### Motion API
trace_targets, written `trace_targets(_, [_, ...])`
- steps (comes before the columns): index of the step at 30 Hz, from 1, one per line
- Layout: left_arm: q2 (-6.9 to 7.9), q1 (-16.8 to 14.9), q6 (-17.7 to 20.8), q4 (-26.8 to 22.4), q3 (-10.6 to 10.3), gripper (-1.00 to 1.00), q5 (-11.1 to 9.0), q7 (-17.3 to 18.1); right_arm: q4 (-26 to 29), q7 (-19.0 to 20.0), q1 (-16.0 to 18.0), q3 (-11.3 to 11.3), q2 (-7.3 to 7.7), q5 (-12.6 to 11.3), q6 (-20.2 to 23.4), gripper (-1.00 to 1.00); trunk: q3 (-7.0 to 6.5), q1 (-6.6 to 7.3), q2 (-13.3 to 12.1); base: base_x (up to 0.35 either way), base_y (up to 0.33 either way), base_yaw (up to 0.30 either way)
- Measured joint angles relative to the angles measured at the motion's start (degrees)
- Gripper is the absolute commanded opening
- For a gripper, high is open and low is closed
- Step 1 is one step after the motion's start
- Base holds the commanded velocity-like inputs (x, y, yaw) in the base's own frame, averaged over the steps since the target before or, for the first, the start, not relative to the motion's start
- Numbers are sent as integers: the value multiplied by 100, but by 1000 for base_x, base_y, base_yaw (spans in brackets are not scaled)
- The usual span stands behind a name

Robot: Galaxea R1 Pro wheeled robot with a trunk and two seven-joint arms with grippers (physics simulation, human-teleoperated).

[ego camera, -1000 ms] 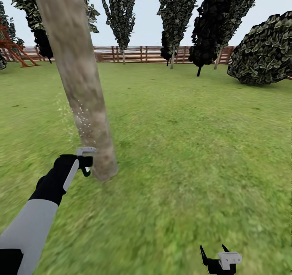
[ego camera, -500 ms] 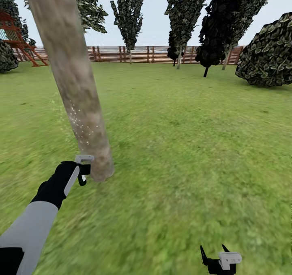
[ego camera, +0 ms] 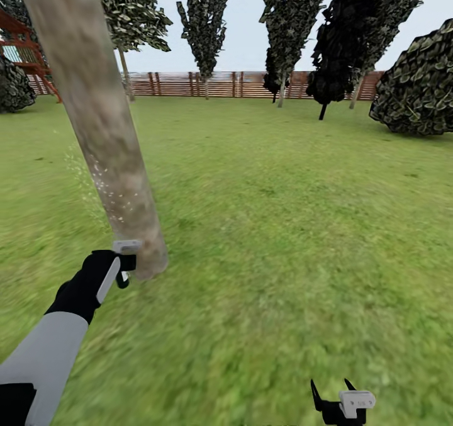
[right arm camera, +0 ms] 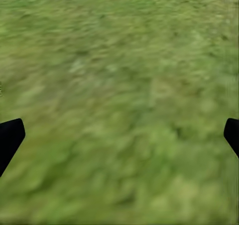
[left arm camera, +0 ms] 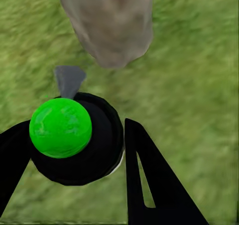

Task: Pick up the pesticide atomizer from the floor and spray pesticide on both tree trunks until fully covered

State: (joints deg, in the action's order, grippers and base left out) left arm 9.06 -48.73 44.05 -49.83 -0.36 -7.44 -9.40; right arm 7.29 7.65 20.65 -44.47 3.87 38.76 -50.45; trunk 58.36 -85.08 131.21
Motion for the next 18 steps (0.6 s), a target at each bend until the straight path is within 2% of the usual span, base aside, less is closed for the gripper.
trace_targets(2, [3, 3, -1, 7, 140, -100, -3, 0, 0, 0, 0, 0, 0, 0, 0, 100, 0, 0, 0, -116, -269, 278])
trace_targets(6, [12, 32, -1, 9, 225, -100, 3, -37, 0, 0, 0, 0, 0, 0, 0, 100, 0, 0, 0, -24, -271, 278])
trace_targets(10, [9, 38, -2, 9, 255, -100, -7, -198, 0, 0, 0, 0, 0, 0, 0, 100, 0, 0, 0, 135, -250, 260])
trace_targets(18, [7, 39, -2, 11, 259, -100, -13, -221, 0, 0, 0, 0, 0, 0, 0, 100, 0, 0, 0, 225, -210, 31])
